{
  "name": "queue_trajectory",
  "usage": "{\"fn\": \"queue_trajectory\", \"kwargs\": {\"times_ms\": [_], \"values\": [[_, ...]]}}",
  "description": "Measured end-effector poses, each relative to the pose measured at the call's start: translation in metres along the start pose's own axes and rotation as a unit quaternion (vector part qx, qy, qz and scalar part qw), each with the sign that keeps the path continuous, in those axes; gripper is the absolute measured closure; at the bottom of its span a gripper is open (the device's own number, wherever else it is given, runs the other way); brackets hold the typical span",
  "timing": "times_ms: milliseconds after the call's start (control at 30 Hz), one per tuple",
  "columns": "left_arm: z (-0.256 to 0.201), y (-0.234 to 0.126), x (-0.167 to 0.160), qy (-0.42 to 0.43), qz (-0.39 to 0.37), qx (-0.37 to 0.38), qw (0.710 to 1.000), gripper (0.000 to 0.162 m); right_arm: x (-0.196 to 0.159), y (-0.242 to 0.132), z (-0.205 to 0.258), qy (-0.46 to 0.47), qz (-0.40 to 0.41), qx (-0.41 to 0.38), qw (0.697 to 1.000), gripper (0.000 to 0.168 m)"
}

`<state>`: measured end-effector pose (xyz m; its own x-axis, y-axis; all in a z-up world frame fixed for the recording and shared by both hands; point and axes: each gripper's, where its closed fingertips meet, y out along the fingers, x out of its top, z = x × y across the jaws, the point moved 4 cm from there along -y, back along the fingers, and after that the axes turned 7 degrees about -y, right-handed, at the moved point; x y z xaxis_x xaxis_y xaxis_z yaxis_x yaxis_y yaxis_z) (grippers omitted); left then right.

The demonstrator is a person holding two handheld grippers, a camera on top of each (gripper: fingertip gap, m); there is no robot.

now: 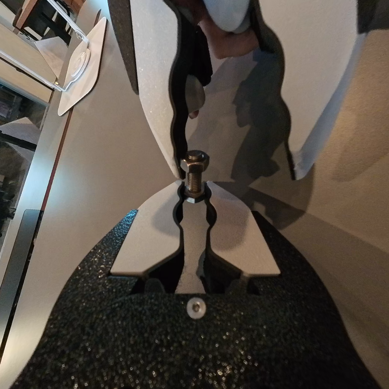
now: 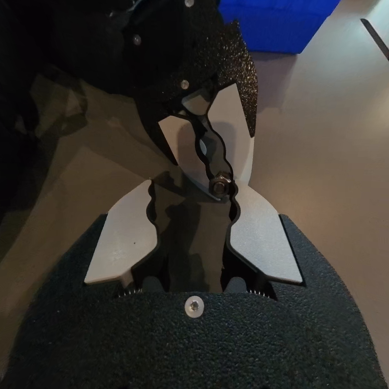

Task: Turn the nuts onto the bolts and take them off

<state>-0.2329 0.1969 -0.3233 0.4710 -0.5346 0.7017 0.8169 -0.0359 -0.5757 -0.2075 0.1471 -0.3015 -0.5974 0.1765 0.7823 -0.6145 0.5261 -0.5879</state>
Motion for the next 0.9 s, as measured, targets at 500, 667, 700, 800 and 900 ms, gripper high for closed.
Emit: {"fn": "queue_trajectory", "kwargs": {"times_ms": [500, 667, 700, 800, 900], "values": [[0.0, 0.001, 0.0, -0.039, 0.008, -0.024, 0.999, 0.145, 0.0, -0.001, -0.004, -0.028, 0.043, -0.044, 0.998, 0.107], [-0.001, 0.001, 0.001, -0.042, 0.008, -0.03, 0.999, 0.145, 0.011, -0.004, -0.001, -0.085, 0.031, -0.072, 0.993, 0.112], [-0.001, 0.001, 0.001, -0.044, 0.008, -0.031, 0.999, 0.145, 0.009, -0.006, -0.005, -0.076, 0.039, -0.08, 0.993, 0.112], [-0.001, 0.001, 0.002, -0.041, 0.009, -0.029, 0.999, 0.145, 0.0, -0.012, -0.012, -0.033, 0.057, -0.08, 0.995, 0.117], [-0.001, 0.001, 0.002, -0.041, 0.01, -0.028, 0.999, 0.145, -0.008, -0.013, -0.012, -0.002, 0.078, -0.063, 0.995, 0.123]]}}
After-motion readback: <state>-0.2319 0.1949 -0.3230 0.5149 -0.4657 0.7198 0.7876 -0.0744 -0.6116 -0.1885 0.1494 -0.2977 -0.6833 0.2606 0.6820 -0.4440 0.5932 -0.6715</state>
